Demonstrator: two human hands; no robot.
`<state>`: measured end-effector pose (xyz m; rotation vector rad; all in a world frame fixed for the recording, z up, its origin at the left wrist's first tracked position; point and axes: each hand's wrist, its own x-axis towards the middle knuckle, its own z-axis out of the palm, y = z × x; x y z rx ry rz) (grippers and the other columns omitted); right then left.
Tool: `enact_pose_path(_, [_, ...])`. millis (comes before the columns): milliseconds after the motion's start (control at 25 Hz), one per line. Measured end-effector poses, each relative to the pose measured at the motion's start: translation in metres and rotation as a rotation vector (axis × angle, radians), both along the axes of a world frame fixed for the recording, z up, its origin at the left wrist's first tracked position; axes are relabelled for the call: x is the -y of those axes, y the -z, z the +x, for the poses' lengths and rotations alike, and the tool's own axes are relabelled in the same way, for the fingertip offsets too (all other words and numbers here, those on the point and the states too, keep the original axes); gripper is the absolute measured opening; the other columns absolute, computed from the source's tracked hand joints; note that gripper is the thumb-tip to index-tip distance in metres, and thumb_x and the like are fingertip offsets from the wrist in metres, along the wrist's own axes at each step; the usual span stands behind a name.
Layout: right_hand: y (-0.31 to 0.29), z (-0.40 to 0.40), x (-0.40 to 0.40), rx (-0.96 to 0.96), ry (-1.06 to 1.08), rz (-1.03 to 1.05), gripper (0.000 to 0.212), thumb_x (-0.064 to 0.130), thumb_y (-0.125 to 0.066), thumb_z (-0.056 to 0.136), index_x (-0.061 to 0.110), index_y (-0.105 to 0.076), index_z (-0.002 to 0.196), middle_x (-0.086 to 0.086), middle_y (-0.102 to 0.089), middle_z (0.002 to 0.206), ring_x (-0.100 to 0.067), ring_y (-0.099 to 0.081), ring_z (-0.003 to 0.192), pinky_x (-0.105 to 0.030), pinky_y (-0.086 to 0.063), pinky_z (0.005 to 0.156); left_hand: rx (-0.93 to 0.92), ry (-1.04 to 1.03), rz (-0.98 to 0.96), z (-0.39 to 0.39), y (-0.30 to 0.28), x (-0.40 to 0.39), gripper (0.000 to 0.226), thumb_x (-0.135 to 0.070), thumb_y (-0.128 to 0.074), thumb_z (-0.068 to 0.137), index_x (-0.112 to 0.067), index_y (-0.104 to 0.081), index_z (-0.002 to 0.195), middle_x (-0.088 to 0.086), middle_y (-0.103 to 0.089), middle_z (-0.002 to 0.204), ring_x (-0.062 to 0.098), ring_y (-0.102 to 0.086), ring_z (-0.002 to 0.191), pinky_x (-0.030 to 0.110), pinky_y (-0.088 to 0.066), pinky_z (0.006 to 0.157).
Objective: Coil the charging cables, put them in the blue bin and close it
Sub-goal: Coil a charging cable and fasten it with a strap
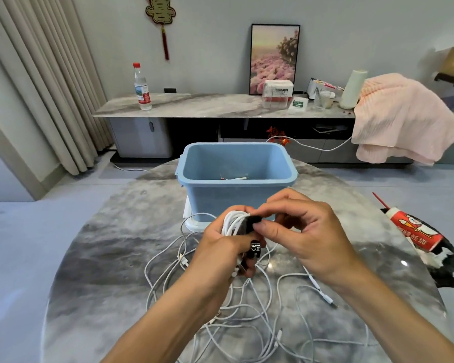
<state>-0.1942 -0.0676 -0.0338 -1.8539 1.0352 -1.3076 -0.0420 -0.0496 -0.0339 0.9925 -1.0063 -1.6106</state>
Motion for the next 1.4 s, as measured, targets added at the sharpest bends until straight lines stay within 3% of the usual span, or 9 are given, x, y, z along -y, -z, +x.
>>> enact_pose_path(120, [-0.01, 0.006, -0.006, 0.277, 0.039, 0.092, 0.009, 0.016, -0.077, 0.077, 0.018, -0.073, 0.085, 0.002, -0.069, 0.08, -0.012, -0.059, 0.065, -0.024, -0.048, 0.061, -0.047, 0.071, -0.004, -0.002, -0.001, 0.0, 0.029, -0.004, -0.062, 0.067, -0.021, -0.065, 0.09, 0.013, -0.06, 0.07, 0.018, -0.042, 0.047, 0.024, -0.03, 0.048])
enact_pose_path(240, [-0.023, 0.001, -0.011, 0.556, 0.019, 0.282, 0.011, 0.017, -0.062, 0.082, 0.011, -0.066, 0.091, -0.006, -0.07, 0.076, -0.015, -0.064, 0.07, -0.024, -0.052, 0.063, -0.112, 0.038, 0.026, -0.001, 0.001, 0.003, 0.028, -0.007, -0.062, 0.066, -0.021, -0.069, 0.088, 0.015, -0.061, 0.074, 0.018, -0.041, 0.046, 0.023, -0.029, 0.048])
enact_pose_path(400, [-0.03, 0.013, -0.024, 0.522, -0.049, 0.512, 0.012, 0.017, -0.063, 0.078, 0.015, -0.073, 0.084, -0.007, -0.062, 0.065, -0.016, -0.06, 0.06, -0.025, -0.053, 0.058, -0.158, 0.023, 0.024, 0.005, 0.0, 0.007, 0.037, -0.006, -0.056, 0.061, -0.02, -0.071, 0.091, 0.013, -0.058, 0.076, 0.018, -0.041, 0.048, 0.025, -0.028, 0.049])
enact_pose_path(640, [-0.047, 0.002, -0.025, 0.555, 0.026, 0.546, 0.008, 0.017, -0.064, 0.08, 0.012, -0.07, 0.084, -0.008, -0.055, 0.061, -0.022, -0.055, 0.058, -0.037, -0.046, 0.072, -0.099, 0.025, 0.015, 0.006, 0.005, 0.01, 0.053, -0.003, -0.047, 0.053, -0.019, -0.072, 0.097, 0.012, -0.057, 0.077, 0.018, -0.04, 0.05, 0.025, -0.03, 0.049])
enact_pose_path(800, [-0.033, 0.02, -0.032, 0.34, 0.016, 0.722, 0.002, 0.004, -0.067, 0.084, 0.006, -0.067, 0.085, -0.018, -0.064, 0.063, -0.02, -0.058, 0.047, -0.028, -0.047, 0.049, -0.046, 0.084, -0.066, 0.005, 0.003, 0.007, 0.067, -0.001, -0.043, 0.049, -0.023, -0.071, 0.106, 0.014, -0.048, 0.073, 0.023, -0.041, 0.053, 0.027, -0.032, 0.049])
enact_pose_path(880, [-0.028, 0.028, -0.033, 0.309, 0.066, 0.707, 0.009, 0.002, -0.069, 0.085, 0.005, -0.06, 0.086, -0.022, -0.069, 0.065, -0.022, -0.062, 0.047, -0.026, -0.044, 0.043, -0.019, 0.106, -0.11, 0.006, 0.001, 0.006, 0.073, -0.001, -0.041, 0.048, -0.027, -0.071, 0.11, 0.014, -0.046, 0.077, 0.03, -0.04, 0.065, 0.029, -0.033, 0.051])
enact_pose_path(1040, [-0.03, 0.031, -0.035, 0.308, 0.11, 0.62, 0.025, -0.003, -0.07, 0.082, 0.007, -0.048, 0.087, -0.027, -0.069, 0.07, -0.027, -0.064, 0.052, -0.031, -0.043, 0.05, 0.04, 0.13, -0.184, 0.006, 0.0, 0.007, 0.081, -0.002, -0.04, 0.049, -0.036, -0.068, 0.117, 0.011, -0.042, 0.079, 0.032, -0.035, 0.077, 0.035, -0.033, 0.058])
enact_pose_path(1240, [-0.023, 0.038, -0.037, 0.272, 0.226, 0.471, 0.027, -0.002, -0.068, 0.083, 0.013, -0.046, 0.085, -0.019, -0.069, 0.062, -0.027, -0.059, 0.045, -0.025, -0.042, 0.043, 0.152, 0.174, -0.239, 0.004, -0.002, 0.003, 0.086, -0.003, -0.041, 0.051, -0.047, -0.062, 0.122, 0.012, -0.049, 0.083, 0.026, -0.035, 0.069, 0.029, -0.032, 0.054])
enact_pose_path(1400, [-0.015, 0.05, -0.044, 0.497, 0.33, 0.409, 0.025, -0.004, -0.071, 0.081, 0.01, -0.05, 0.085, -0.017, -0.067, 0.059, -0.022, -0.053, 0.042, -0.028, -0.044, 0.041, 0.17, 0.183, -0.254, 0.003, -0.004, -0.001, 0.097, -0.001, -0.041, 0.056, -0.054, -0.042, 0.137, -0.009, -0.047, 0.063, 0.011, -0.036, 0.057, 0.022, -0.033, 0.05])
